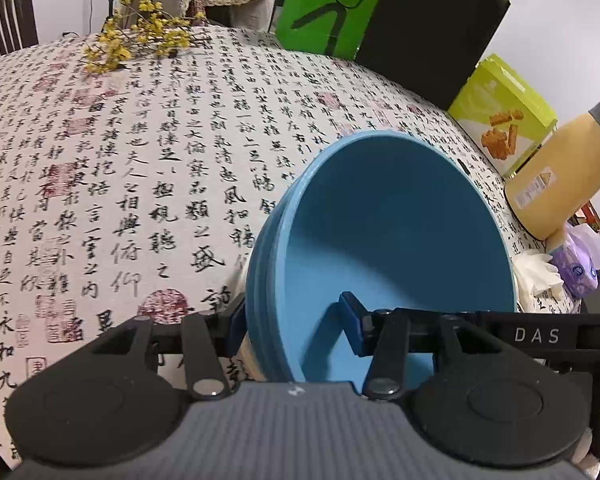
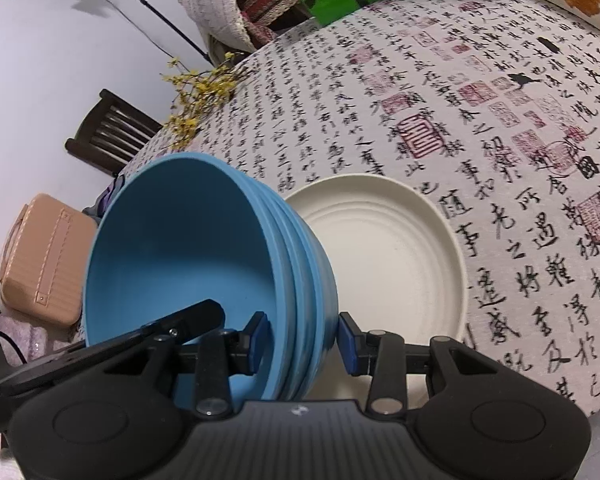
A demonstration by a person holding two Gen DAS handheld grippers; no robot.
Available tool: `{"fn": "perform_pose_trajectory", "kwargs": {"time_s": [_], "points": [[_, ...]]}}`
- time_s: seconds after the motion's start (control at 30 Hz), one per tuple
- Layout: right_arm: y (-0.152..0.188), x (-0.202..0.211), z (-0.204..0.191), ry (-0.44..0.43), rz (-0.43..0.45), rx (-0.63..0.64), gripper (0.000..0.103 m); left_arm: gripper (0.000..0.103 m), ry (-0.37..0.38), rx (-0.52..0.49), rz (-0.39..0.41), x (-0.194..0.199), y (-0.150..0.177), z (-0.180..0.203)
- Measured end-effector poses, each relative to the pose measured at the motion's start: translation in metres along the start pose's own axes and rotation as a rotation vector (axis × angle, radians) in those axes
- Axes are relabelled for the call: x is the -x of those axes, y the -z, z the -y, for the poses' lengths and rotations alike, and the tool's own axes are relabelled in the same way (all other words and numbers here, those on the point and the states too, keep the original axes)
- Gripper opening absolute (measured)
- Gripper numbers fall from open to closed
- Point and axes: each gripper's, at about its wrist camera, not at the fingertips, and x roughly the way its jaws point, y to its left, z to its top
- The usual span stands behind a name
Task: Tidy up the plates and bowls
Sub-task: 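Carry the bowl stack with both grippers toward the cream plates, then lower the bowl stack onto the cream plates and open both grippers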
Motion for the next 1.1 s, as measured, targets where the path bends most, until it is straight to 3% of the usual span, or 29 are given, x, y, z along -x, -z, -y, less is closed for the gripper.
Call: {"fn": "perform_pose_trajectory", "kwargs": {"time_s": [0.5, 0.7, 0.93, 1.03, 1.1], "points": [[-0.008, -0.005, 0.026, 0.006, -0.014, -0.019, 0.038, 0.049, 0.007, 0.005, -0.034, -0.023, 0.000, 0.010], [-0.007, 0.002, 0.027, -0.012, 0.016, -0.006, 0.047, 0.062, 0.025, 0.006, -0.012, -0.020, 0.003, 0.010], [0.001, 0.030, 0.021, -0.092, 0.127, 0.047, 0.069, 0.088, 0.041, -0.020, 0.162, 0.017, 0.019, 0.005], [0.011, 0.045, 0.015, -0.101, 0.209, 0.111, 0.083, 0.100, 0.041, -0.026, 0.274, 0.037, 0.033, 0.000], [0.023, 0.055, 0.012, -0.107, 0.278, 0.167, 0.086, 0.103, 0.032, -0.042, 0.360, 0.049, 0.046, -0.001]]}}
